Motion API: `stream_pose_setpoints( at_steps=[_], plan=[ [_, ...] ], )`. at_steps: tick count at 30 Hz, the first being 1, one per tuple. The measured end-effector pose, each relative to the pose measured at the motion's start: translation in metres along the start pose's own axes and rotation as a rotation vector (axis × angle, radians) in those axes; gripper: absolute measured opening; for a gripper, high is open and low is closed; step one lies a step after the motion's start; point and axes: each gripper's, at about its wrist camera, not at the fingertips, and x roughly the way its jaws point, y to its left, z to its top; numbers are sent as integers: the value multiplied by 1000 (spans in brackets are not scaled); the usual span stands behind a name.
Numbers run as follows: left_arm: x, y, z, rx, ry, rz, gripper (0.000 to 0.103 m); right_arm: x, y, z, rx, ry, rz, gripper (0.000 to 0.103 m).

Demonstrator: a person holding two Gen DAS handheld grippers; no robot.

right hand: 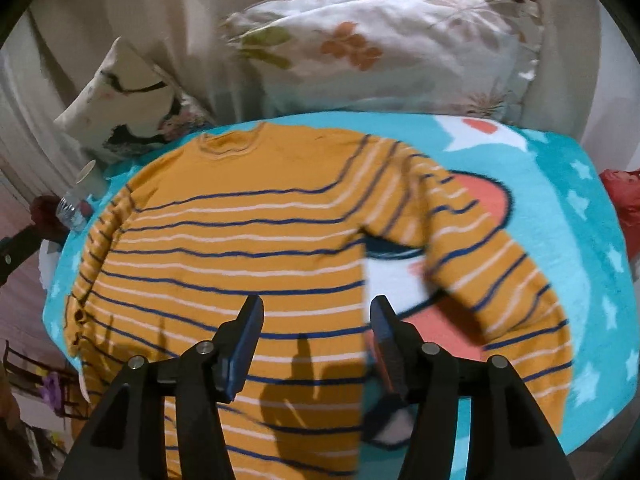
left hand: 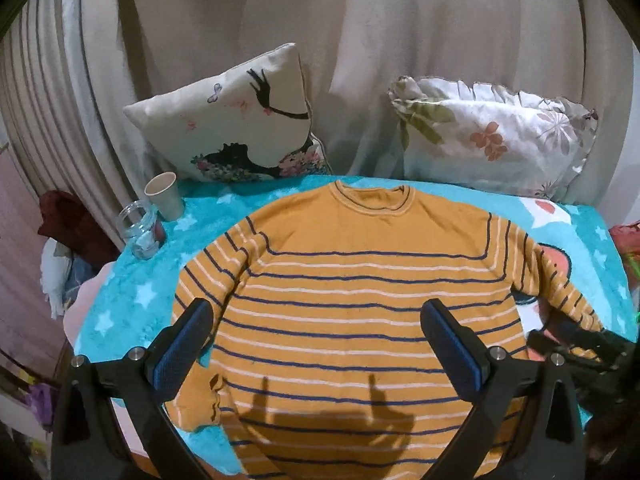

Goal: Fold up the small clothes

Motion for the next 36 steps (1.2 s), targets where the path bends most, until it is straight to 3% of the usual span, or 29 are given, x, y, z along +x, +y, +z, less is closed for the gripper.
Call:
stream_pose_setpoints(
  at_steps=[5,9,20,36],
  plan=[
    [9,9,-13,43,53,-16,103,10,39,-8,-26,29,-4,64],
    [5,20,-15,54,36,-13,103,15,56,-14,-10,45,-12,64],
    [-6,47,-19,95,9,-23,103,20,77,-22,65,54,2,66],
    [-4,64,-23,66,37,-52,103,22,103,-24,51,43,14,70]
  ],
)
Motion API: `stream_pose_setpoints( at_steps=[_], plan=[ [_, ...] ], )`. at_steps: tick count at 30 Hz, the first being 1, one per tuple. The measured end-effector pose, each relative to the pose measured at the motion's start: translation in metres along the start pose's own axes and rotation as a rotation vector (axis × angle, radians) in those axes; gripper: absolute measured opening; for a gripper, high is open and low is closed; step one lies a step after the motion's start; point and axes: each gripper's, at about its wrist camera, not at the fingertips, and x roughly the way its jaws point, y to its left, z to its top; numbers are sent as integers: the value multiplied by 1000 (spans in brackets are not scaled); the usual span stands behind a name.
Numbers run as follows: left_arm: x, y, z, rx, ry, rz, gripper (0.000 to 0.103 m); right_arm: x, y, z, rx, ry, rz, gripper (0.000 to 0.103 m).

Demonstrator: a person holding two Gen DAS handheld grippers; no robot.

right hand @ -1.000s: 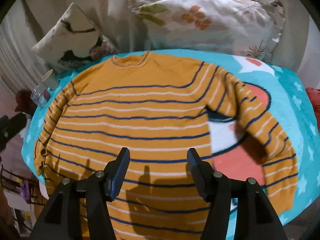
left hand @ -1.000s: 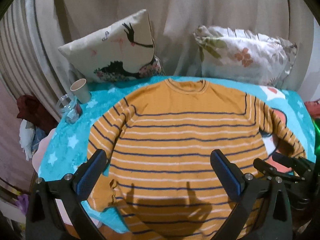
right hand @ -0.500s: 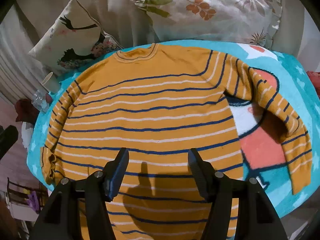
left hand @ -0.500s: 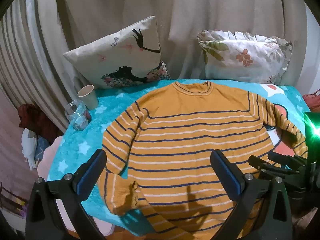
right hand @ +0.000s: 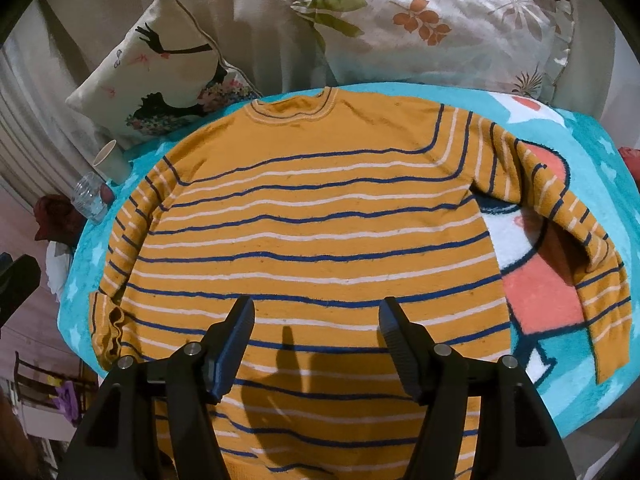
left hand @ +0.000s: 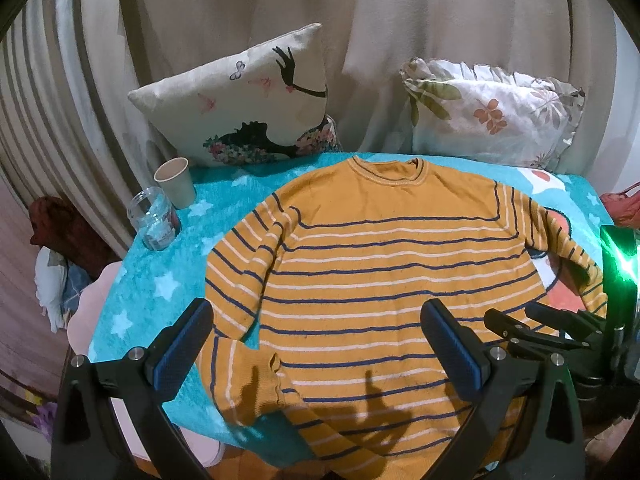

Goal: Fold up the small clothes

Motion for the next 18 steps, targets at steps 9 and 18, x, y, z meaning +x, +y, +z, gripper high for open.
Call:
stream_pose_setpoints(
  at_steps=[9,18],
  plan=[
    [6,3,-2,-21,29,7,103,6,2,1,-5,16,9,70],
    [7,3,-2,-24,31,14,103,12,0,4,-7,31,20,70]
  ],
)
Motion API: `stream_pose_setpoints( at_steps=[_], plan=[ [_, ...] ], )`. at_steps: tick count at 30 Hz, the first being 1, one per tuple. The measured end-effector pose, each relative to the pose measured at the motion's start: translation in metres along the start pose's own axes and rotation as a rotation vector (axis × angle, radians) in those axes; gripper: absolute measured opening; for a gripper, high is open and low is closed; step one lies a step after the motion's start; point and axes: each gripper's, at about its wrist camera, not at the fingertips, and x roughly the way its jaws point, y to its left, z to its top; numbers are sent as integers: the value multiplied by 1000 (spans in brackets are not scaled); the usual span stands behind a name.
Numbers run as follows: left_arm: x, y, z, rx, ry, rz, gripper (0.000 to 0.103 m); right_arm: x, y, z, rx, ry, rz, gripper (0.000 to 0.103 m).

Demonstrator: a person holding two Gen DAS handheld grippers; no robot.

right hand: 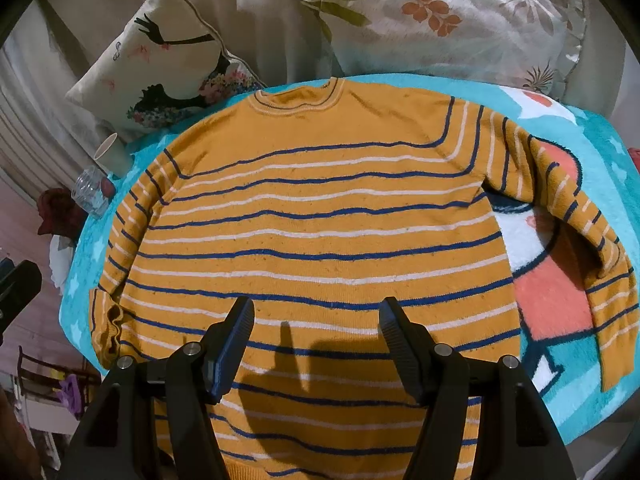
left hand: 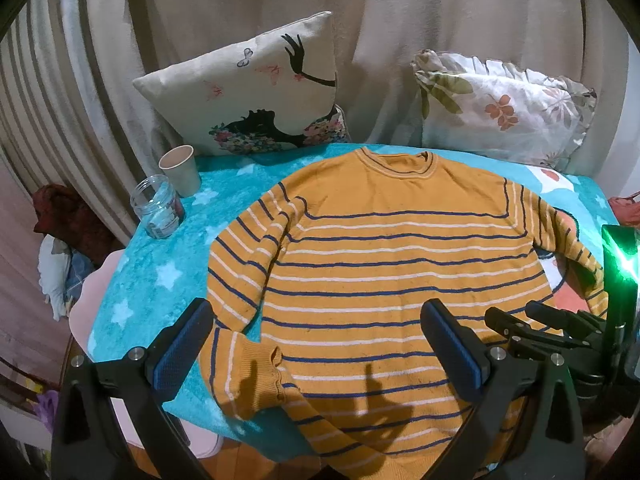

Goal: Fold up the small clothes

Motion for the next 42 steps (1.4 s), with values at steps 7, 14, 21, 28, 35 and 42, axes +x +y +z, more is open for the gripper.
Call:
stream_pose_setpoints(
  at_steps=[7,14,21,28,35,42],
  plan=[
    [0,1,1,-3,4,5,103,1,-3,1,2,4,7,70],
    [-1,2,0,-10,7,16,103,1,-2,0,7,5,7,70],
    [-2,3,-1,-17,7,25,103,1,0,-2,8,7,15,71],
    [-3,0,-2,-30,10,33,103,3,-4,-1,2,14,24,71],
    [-4,-10,-4,-44,16,42,103,5,-15,2,-6,29,35,71],
    [2,-35,-2,-80,40,-2,103,-8,-49,3,12,13,19,71]
  ],
)
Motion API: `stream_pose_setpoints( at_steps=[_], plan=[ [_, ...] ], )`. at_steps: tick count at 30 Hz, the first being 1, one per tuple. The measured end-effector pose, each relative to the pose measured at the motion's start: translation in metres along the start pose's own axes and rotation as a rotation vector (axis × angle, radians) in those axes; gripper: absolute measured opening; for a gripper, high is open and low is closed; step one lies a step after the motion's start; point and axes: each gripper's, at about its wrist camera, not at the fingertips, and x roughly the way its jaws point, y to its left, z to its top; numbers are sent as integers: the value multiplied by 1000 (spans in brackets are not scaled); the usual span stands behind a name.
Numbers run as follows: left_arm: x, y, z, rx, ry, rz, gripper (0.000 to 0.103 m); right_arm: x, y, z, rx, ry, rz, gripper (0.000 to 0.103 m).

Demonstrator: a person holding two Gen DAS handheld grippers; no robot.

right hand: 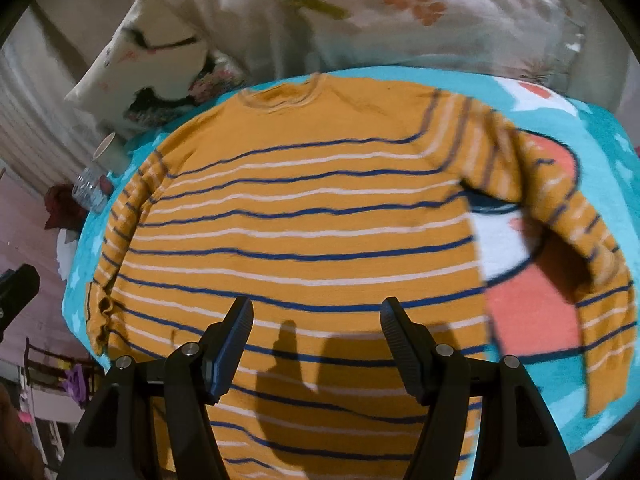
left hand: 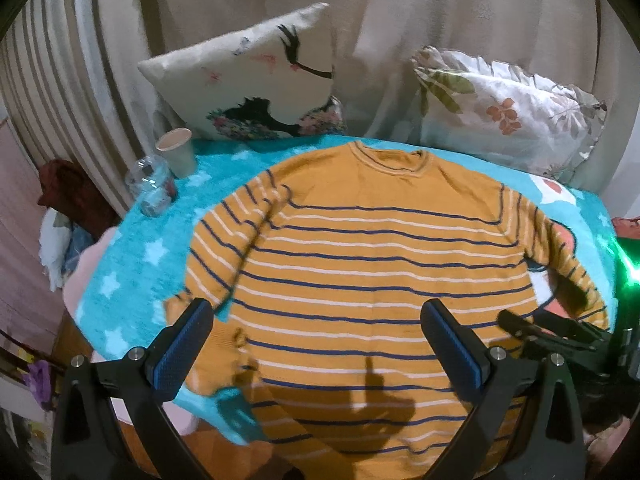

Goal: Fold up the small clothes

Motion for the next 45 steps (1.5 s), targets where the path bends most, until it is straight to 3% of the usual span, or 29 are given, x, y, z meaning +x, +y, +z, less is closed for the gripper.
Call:
stream_pose_setpoints(
  at_steps=[4,6,10,15,18,21,22,24,26,28,34,37,40,45],
  plan=[
    [10,-26,-4,-7,42,-54,103,-28,-58,-6,76,-67,-95,71],
    [16,-40,-7,-7,62,-79,103,-44,-105,-17,157,-89,-189,73],
    [25,-62,-11,-14,93,-107,103,-63,-196,-50,360,-61,-319,73],
    [34,-77,-17,-46,130,-115,103,-67,-254,-83,492,-43,-336,73],
    [34,-81,-21,-55,140,-110,103,-62,-262,-86,512,-52,-268,81],
    [32,-82,-24,-64,138,-101,103,-58,-257,-83,490,-68,-201,78],
    [31,-81,-24,-67,136,-98,103,-56,-255,-83,480,-74,-181,71],
    [29,-78,-25,-75,132,-86,103,-52,-247,-79,440,-64,-129,13],
    [28,-70,-24,-86,126,-69,103,-50,-249,-76,438,-54,-55,13],
    [25,-58,-22,-105,109,-46,103,-62,-255,-74,432,-77,-56,13],
    [21,0,-14,-186,57,28,103,-143,-318,-39,473,-262,-228,12],
    [19,34,-10,-220,34,39,103,-176,-326,-9,466,-338,-273,11],
    [17,57,-8,-233,8,61,103,-183,-296,29,400,-345,-250,11],
    [17,96,-5,-258,-10,69,103,-148,-192,84,230,-286,-91,11]
  ],
)
